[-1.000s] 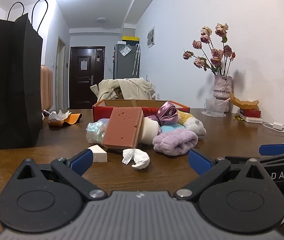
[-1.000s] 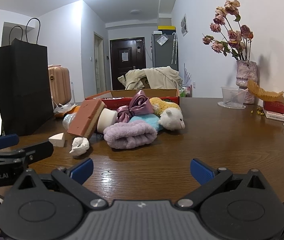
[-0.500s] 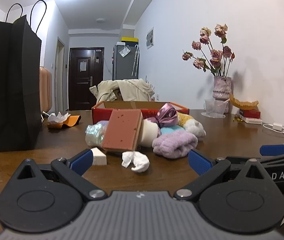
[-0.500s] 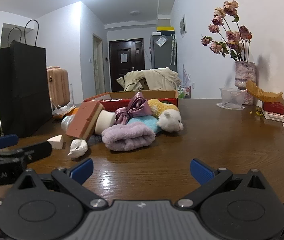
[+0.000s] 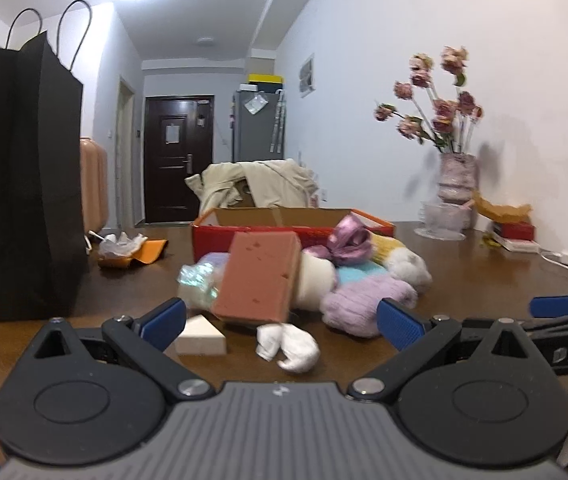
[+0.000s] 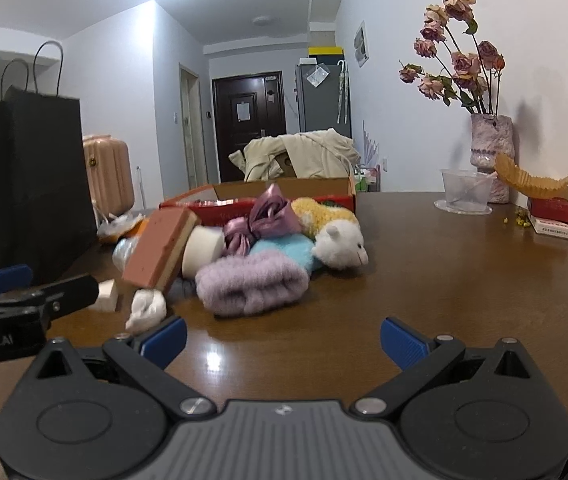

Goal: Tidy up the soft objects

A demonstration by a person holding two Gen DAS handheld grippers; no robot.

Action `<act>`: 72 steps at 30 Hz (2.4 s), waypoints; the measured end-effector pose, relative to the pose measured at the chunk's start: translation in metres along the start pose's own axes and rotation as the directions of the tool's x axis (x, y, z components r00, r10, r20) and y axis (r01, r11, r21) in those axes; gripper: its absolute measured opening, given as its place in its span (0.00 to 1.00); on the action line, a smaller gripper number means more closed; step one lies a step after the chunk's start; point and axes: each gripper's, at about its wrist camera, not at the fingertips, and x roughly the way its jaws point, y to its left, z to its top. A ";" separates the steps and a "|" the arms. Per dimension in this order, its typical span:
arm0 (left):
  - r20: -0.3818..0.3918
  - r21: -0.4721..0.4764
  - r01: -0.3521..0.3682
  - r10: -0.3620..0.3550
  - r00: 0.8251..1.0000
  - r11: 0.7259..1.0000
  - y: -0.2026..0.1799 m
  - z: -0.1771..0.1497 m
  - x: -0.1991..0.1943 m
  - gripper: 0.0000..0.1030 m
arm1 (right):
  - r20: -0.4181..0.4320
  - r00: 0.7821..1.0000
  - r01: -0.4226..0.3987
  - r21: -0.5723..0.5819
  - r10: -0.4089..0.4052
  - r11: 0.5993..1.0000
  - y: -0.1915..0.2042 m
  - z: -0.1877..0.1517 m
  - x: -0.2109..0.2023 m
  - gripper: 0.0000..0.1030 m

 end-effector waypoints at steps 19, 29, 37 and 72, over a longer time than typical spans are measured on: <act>-0.243 -0.568 0.075 -0.254 0.936 0.820 0.111 0.041 0.122 0.67 | -0.161 0.942 -0.320 -0.181 0.293 0.930 0.069 0.134 0.158 0.75; -0.308 -0.631 0.111 -0.380 0.872 0.768 0.107 0.034 0.173 0.55 | -0.280 0.913 -0.336 -0.100 0.297 0.937 0.062 0.124 0.202 0.25; -0.323 -0.594 0.133 -0.387 0.864 0.793 0.090 0.031 0.178 0.57 | -0.240 0.945 -0.212 0.065 0.222 0.975 0.023 0.103 0.186 0.24; -0.156 -0.515 0.255 -0.382 0.911 0.818 0.098 0.229 0.240 0.33 | 0.000 0.967 -0.256 -0.007 0.256 0.967 0.021 0.292 0.187 0.25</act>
